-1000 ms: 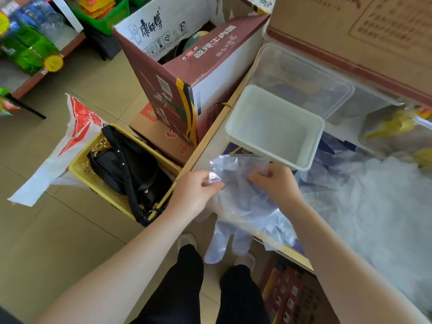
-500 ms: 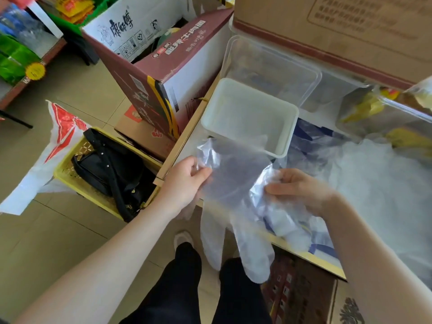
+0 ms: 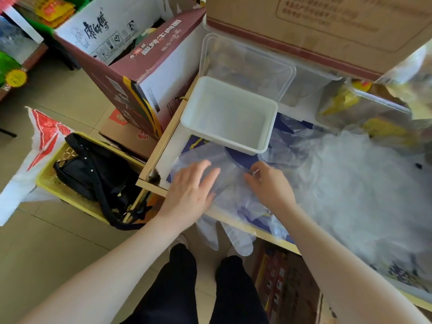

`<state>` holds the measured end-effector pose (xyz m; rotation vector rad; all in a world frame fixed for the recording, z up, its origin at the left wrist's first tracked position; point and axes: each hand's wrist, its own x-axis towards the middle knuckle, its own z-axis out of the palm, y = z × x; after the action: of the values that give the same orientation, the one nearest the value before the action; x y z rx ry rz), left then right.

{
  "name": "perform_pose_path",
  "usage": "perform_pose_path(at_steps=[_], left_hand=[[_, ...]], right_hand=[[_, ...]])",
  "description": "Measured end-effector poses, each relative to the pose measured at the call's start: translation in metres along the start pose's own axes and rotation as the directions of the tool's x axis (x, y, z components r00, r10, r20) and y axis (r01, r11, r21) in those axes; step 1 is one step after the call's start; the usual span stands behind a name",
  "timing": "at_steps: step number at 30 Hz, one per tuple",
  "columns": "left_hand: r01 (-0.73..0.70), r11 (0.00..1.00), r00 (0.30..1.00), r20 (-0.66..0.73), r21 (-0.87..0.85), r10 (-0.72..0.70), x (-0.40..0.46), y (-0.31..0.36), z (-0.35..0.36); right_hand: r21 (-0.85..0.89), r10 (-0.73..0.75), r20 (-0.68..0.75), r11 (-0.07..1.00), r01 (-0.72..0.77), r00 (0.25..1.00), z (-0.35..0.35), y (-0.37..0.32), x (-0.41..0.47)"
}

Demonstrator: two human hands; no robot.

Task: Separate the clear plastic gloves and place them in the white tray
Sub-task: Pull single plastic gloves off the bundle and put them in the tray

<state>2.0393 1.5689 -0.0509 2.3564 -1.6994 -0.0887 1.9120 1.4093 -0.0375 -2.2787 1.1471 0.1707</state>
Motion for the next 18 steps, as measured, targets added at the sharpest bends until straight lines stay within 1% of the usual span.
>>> perform_pose_path(at_steps=[1,2,3,4,5,6,8,9,10,11,12,15,18], left_hand=[[-0.050,0.998,0.993,0.104,-0.028,0.053,0.003,0.006,0.005],[-0.047,0.997,0.976,0.212,-0.055,0.057,0.005,0.013,0.008],[-0.006,0.998,0.948,0.316,-0.062,0.025,0.006,0.019,0.010],[0.055,0.997,0.925,0.378,-0.048,-0.033,0.008,0.022,0.012],[0.077,0.997,0.919,0.388,-0.006,-0.068,0.009,0.025,0.015],[0.086,0.996,0.920,0.383,0.017,-0.086,0.010,0.028,0.016],[0.082,0.996,0.942,0.324,0.027,-0.086,0.015,0.035,0.011],[0.075,0.997,0.950,0.301,0.016,-0.076,0.019,0.039,0.008],[0.056,0.998,0.965,0.257,0.005,-0.056,0.022,0.041,0.008],[0.031,0.999,0.971,0.236,-0.014,-0.027,0.026,0.045,0.008],[0.009,0.999,0.975,0.224,-0.048,0.002,0.031,0.050,0.007],[-0.051,0.986,0.981,0.178,-0.157,0.079,0.043,0.072,0.007],[-0.022,0.948,0.978,0.190,-0.316,0.086,0.057,0.100,0.010]], right_hand=[[-0.007,0.010,-0.052,1.000,-0.010,0.999,-0.006,0.004,-0.005],[0.004,0.022,-0.110,1.000,-0.022,0.994,-0.013,0.011,-0.010],[0.025,0.035,-0.158,0.999,-0.032,0.987,-0.020,0.022,-0.015],[0.026,0.033,-0.201,0.999,-0.028,0.979,-0.026,0.038,-0.019],[-0.018,0.031,-0.231,0.999,-0.036,0.972,-0.030,0.056,-0.021],[-0.098,0.045,-0.240,0.993,-0.070,0.970,-0.034,0.077,-0.023],[-0.236,0.159,-0.202,0.950,-0.205,0.966,-0.040,0.116,-0.025],[-0.261,0.231,-0.178,0.926,-0.273,0.956,-0.041,0.131,-0.027],[-0.269,0.274,-0.157,0.913,-0.308,0.949,-0.041,0.144,-0.029],[-0.277,0.273,-0.141,0.912,-0.303,0.952,-0.041,0.153,-0.031],[-0.288,0.236,-0.145,0.919,-0.270,0.961,-0.039,0.159,-0.033],[-0.277,0.102,-0.260,0.945,-0.175,0.960,-0.035,0.168,-0.036],[-0.129,0.093,-0.389,0.980,-0.154,0.917,-0.044,0.171,-0.031]])
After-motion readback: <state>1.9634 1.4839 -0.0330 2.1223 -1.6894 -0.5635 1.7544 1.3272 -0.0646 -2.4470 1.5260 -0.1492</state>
